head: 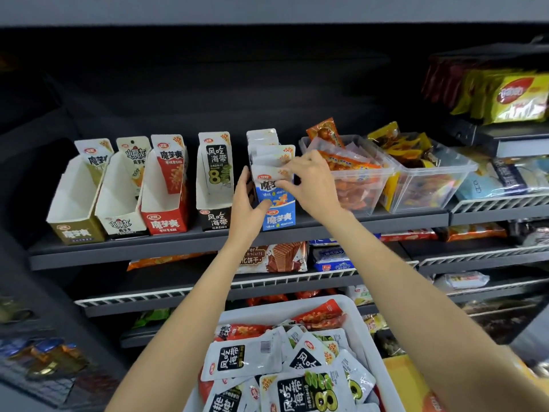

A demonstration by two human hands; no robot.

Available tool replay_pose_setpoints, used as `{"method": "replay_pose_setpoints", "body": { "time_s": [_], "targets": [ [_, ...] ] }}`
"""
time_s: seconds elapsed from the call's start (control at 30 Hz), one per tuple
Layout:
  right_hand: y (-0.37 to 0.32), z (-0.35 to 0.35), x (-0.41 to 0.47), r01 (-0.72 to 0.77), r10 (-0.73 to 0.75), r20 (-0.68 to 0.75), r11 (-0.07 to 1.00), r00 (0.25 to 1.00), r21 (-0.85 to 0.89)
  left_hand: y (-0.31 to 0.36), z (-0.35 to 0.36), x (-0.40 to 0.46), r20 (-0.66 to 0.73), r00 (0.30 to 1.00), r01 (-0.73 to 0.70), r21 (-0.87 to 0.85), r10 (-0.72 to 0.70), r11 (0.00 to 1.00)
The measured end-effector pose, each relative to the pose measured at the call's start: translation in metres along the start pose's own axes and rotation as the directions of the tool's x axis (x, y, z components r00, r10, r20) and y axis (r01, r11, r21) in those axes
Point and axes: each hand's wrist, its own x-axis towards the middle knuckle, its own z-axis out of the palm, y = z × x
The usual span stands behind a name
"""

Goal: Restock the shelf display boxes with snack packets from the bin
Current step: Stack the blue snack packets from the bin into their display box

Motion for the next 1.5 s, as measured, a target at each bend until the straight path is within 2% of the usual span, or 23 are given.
{"method": "replay_pose_setpoints", "body": {
  "time_s": [0.03, 0.07, 0.1, 0.13, 0.23, 0.3, 0.4, 0.47, 0.53, 0.57, 0.6, 0.67, 0.7, 0.77, 0.87, 0.9, 0.93, 1.0, 1.1, 1.17, 1.23, 1.33, 1.5],
  "targets": [
    [-0.002, -0.003, -0.002, -0.157, 0.169, -0.065, 0.975, 0.983, 0.159, 0.005, 0.0, 0.001, 0.008, 1.0, 0.018, -0.027, -0.018, 0.999],
    [-0.004, -0.005, -0.006, -0.295, 0.344, -0.092, 0.893, 0.934, 0.339, 0.007, 0.001, 0.005, 0.009, 0.999, 0.032, -0.04, -0.031, 0.999],
    [-0.006, -0.007, -0.01, -0.38, 0.458, -0.063, 0.798, 0.887, 0.468, 0.008, 0.001, 0.008, 0.009, 0.999, 0.039, -0.029, -0.038, 0.999],
    [-0.007, -0.004, -0.013, -0.443, 0.503, 0.02, 0.742, 0.864, 0.503, 0.01, 0.001, 0.012, 0.015, 0.999, 0.044, -0.003, -0.044, 0.999],
    [-0.008, 0.021, -0.015, -0.506, 0.389, 0.333, 0.744, 0.859, 0.436, 0.016, 0.006, 0.024, 0.047, 0.998, 0.05, 0.034, -0.052, 0.998],
    [-0.01, 0.032, -0.009, -0.53, 0.362, 0.409, 0.717, 0.838, 0.453, 0.019, 0.008, 0.028, 0.039, 0.997, 0.062, 0.018, -0.063, 0.998],
    [-0.015, 0.029, -0.015, -0.445, 0.332, 0.321, 0.799, 0.887, 0.404, 0.021, -0.002, 0.029, -0.032, 0.999, 0.034, 0.045, -0.032, 0.998],
    [-0.014, 0.029, -0.028, -0.351, 0.291, 0.216, 0.874, 0.932, 0.335, 0.023, -0.016, 0.027, 0.008, 1.0, -0.024, 0.131, 0.023, 0.991],
    [-0.014, 0.027, -0.037, -0.245, 0.21, 0.154, 0.932, 0.966, 0.267, 0.033, -0.029, 0.024, 0.106, 0.989, -0.127, 0.277, 0.102, 0.952],
    [-0.014, 0.027, -0.039, -0.191, 0.163, 0.135, 0.955, 0.977, 0.226, 0.043, -0.034, 0.023, 0.169, 0.975, -0.204, 0.39, 0.147, 0.898],
    [-0.014, 0.026, -0.038, -0.141, 0.119, 0.124, 0.972, 0.985, 0.19, 0.052, -0.038, 0.024, 0.242, 0.952, -0.291, 0.529, 0.188, 0.797],
    [-0.016, 0.022, -0.034, -0.071, 0.049, 0.129, 0.981, 0.99, 0.178, 0.069, -0.044, 0.032, 0.429, 0.876, -0.481, 0.75, 0.219, 0.454],
    [-0.015, 0.018, -0.032, -0.059, 0.028, 0.163, 0.98, 0.986, 0.191, 0.075, -0.045, 0.036, 0.502, 0.847, -0.531, 0.786, 0.177, 0.316],
    [-0.012, 0.006, -0.024, -0.091, 0.029, 0.253, 0.967, 0.967, 0.238, 0.08, -0.041, 0.04, 0.526, 0.848, -0.525, 0.817, 0.064, 0.237],
    [0.0, -0.016, 0.003, -0.204, 0.132, 0.227, 0.922, 0.965, 0.329, 0.078, -0.037, 0.039, 0.501, 0.862, -0.505, 0.841, 0.071, 0.192],
    [0.007, -0.017, 0.016, -0.197, 0.139, 0.202, 0.932, 0.969, 0.303, 0.076, -0.035, 0.037, 0.497, 0.864, -0.504, 0.845, 0.083, 0.178],
    [0.012, -0.016, 0.03, -0.164, 0.116, 0.208, 0.959, 0.971, 0.232, 0.076, -0.034, 0.036, 0.498, 0.862, -0.507, 0.846, 0.092, 0.165],
    [0.02, -0.007, 0.054, -0.066, 0.045, 0.335, 0.997, 0.941, 0.05, 0.075, -0.032, 0.034, 0.508, 0.855, -0.518, 0.843, 0.106, 0.142],
    [0.025, 0.009, 0.071, 0.05, 0.053, 0.597, 0.987, 0.801, -0.156, 0.073, -0.031, 0.028, 0.5, 0.858, -0.513, 0.842, 0.115, 0.169],
    [0.027, 0.017, 0.075, 0.138, 0.073, 0.643, 0.953, 0.763, -0.271, 0.071, -0.031, 0.025, 0.497, 0.859, -0.512, 0.84, 0.126, 0.181],
    [0.025, 0.024, 0.078, 0.212, 0.07, 0.627, 0.907, 0.776, -0.365, 0.069, -0.032, 0.022, 0.498, 0.856, -0.516, 0.837, 0.139, 0.183],
    [0.022, 0.027, 0.084, 0.156, 0.107, 0.624, 0.922, 0.774, -0.353, 0.068, -0.032, 0.02, 0.488, 0.859, -0.51, 0.839, 0.154, 0.188],
    [0.025, 0.02, 0.083, 0.076, 0.175, 0.708, 0.948, 0.684, -0.308, 0.065, -0.033, 0.02, 0.474, 0.866, -0.5, 0.836, 0.16, 0.228]
  ]
}}
